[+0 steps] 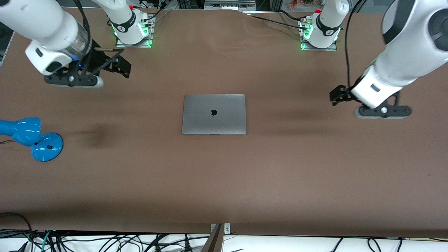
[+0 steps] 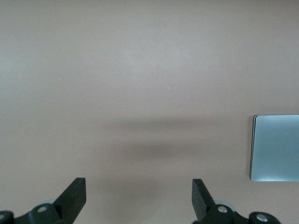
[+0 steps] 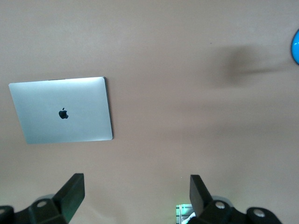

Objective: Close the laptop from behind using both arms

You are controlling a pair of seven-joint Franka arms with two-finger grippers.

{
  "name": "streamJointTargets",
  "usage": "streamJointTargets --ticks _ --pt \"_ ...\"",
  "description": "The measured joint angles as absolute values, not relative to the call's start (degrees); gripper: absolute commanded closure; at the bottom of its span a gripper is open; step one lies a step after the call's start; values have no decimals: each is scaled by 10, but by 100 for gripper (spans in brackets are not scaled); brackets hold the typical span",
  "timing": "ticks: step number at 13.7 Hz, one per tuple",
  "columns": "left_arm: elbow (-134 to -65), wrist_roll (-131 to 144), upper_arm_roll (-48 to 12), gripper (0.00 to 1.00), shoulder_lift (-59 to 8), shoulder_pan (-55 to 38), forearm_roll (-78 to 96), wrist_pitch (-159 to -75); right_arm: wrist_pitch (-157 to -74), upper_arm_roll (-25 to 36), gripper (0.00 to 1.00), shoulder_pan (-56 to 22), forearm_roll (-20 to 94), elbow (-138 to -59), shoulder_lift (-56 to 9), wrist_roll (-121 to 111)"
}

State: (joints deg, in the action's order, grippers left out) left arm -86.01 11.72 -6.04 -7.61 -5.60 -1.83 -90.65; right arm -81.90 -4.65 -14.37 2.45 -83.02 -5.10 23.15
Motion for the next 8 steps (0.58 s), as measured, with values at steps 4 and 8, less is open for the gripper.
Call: streamJointTargets --ticks 4,8 --pt "-892 78 -26 0 -35 -58 -5 -906 -818 -12 0 -141 23 -830 -45 231" --pt "-963 77 -26 0 -2 -70 -5 -934 -810 13 0 -106 23 -831 -33 215"
